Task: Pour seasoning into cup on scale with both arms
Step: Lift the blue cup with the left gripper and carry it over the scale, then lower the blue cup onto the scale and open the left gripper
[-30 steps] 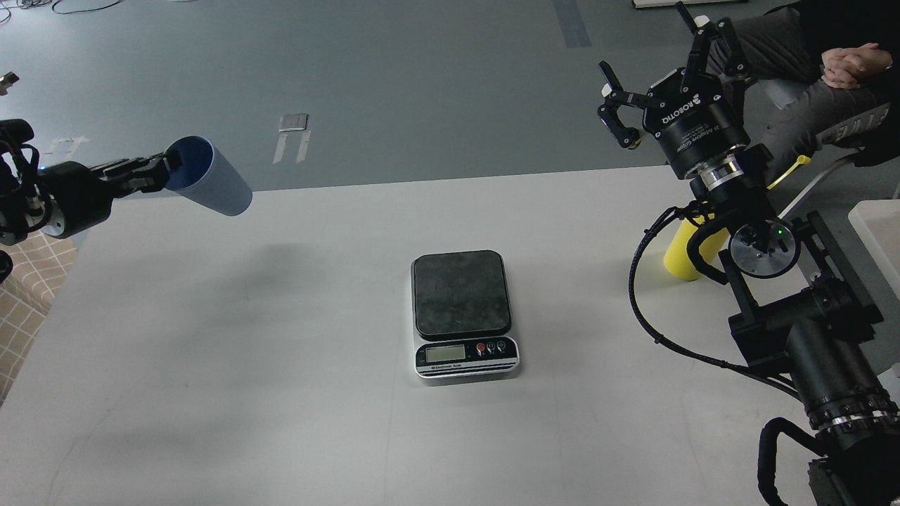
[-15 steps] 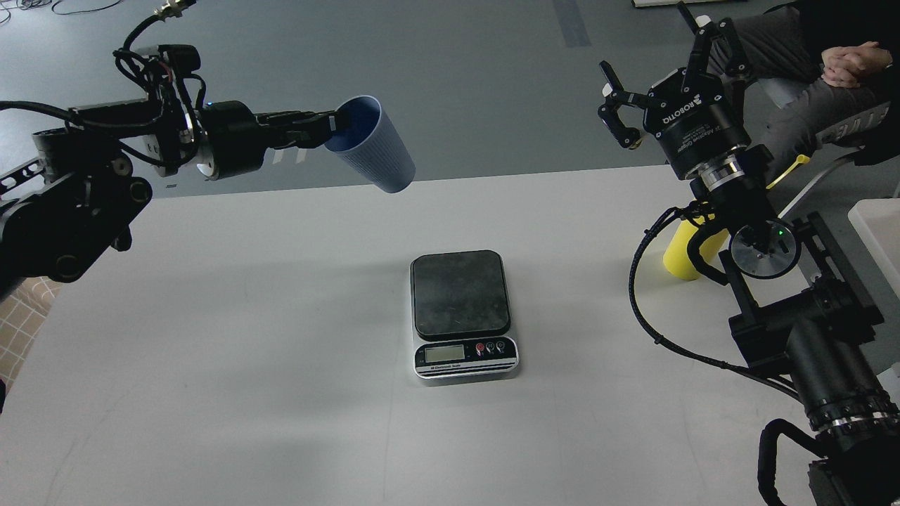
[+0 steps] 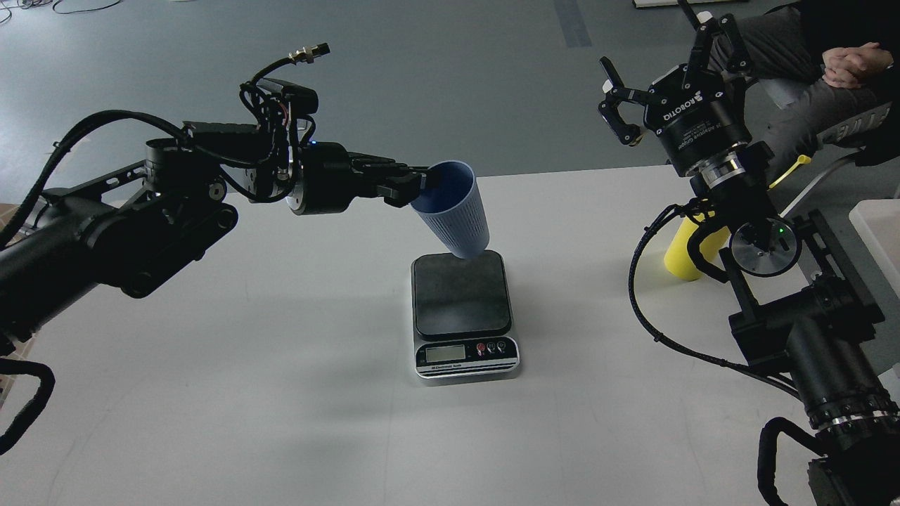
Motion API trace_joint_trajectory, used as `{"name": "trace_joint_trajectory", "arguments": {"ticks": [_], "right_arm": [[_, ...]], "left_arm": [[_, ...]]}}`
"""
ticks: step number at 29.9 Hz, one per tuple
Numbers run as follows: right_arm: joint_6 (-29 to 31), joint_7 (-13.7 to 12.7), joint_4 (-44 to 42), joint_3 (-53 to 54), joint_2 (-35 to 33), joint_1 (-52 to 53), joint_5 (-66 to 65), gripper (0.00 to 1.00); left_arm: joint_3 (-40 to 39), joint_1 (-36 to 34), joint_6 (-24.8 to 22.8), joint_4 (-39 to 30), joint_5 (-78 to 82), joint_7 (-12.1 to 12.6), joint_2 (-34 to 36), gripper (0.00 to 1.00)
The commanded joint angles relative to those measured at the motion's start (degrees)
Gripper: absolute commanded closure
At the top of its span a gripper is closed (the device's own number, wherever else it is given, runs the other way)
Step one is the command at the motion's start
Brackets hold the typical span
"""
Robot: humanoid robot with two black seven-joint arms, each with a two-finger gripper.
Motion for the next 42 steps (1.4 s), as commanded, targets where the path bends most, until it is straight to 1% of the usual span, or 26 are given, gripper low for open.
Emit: {"name": "trace_joint_trajectory", "arguments": {"ticks": [1,7,16,24,42], "right_arm": [[0.00,0.00,0.51,0.04,0.00,-0.25,0.02,0.00],[0.00,0.00,0.51,0.04,0.00,-0.25,0.02,0.00],[0.00,0.00,0.51,0.13,0.00,-0.25,0.10,0.00],[0.00,0.00,0.42,0.04,0.00,-0.25,0.19,0.00],[0.00,0.09,0.34,0.04,0.00,-0.08,0.19,0.00]], "left_arm": [[0.74,-0.08,0.00,0.60,3.44,0.00,-0.68,1.00],[0.83,0.71,0.44,0.95,9.94,0.00,-4.28,1.00],[2.15,0.88,0.62,1.13,10.48,0.00,-5.16,1.00],[2.15,2.55,0.70,2.10,10.48,0.00,-5.60,1.00],[2.33,2.82,1.85,4.29,10.66,0.00,-6.39,1.00]]}}
